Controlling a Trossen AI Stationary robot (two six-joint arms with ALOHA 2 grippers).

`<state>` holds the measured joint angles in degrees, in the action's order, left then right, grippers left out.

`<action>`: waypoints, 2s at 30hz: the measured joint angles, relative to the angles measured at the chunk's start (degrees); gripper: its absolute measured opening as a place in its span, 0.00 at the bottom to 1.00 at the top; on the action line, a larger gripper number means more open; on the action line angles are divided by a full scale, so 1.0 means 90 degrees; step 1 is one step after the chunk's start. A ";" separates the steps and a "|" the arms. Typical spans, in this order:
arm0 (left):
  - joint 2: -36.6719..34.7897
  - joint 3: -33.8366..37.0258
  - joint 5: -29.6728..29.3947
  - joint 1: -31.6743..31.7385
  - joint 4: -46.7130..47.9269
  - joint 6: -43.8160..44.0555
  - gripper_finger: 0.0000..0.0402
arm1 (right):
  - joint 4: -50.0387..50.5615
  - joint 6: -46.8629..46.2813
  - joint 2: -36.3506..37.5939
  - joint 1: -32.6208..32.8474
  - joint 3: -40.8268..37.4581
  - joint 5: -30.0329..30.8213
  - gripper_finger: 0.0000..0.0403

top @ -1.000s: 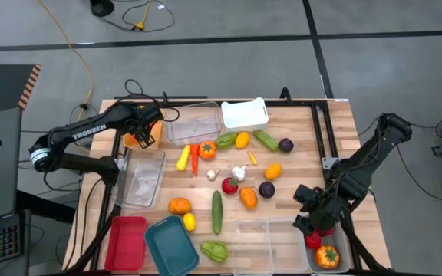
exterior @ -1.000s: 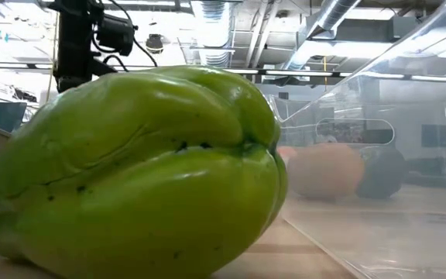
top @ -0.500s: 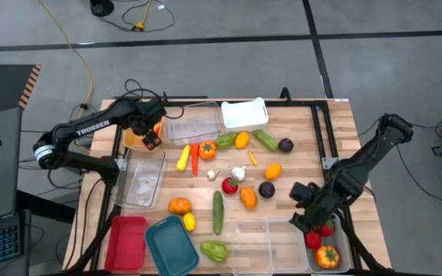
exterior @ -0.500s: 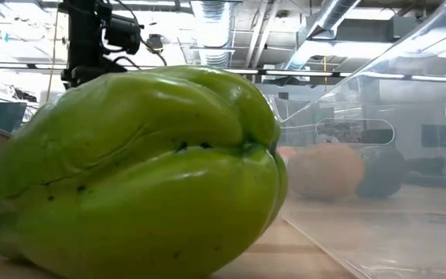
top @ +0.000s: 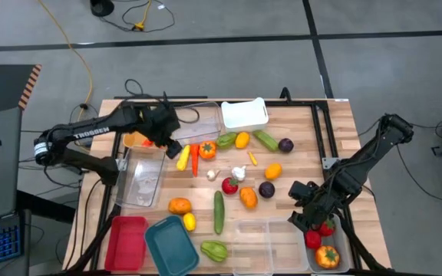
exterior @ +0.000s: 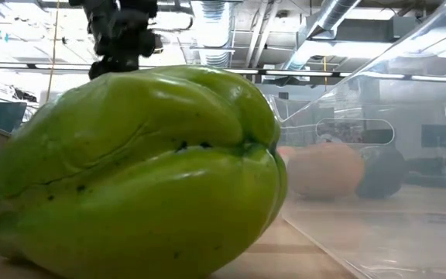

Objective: Sort produce into baskets
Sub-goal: Put the orange carrot into the yellow bin

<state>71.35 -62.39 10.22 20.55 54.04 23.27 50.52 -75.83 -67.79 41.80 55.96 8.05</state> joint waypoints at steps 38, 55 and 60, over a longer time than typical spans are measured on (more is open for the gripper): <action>0.3195 -0.0002 -0.1371 -0.2126 -0.1413 0.2229 0.60 | -0.0007 0.2150 -0.0002 -0.0809 0.0007 0.1127 0.90; 0.3232 -0.0002 -0.2570 -0.1847 -0.1412 0.2578 0.60 | -0.0007 0.2152 -0.0002 -0.0857 0.0005 0.1124 0.90; 0.3402 0.0000 -0.2497 -0.1849 -0.1572 0.2674 0.60 | -0.0006 0.2152 -0.0002 -0.0857 0.0005 0.1124 0.90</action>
<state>101.97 -62.39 -12.26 3.90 39.89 47.34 50.47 -56.47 -67.81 34.09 56.01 18.17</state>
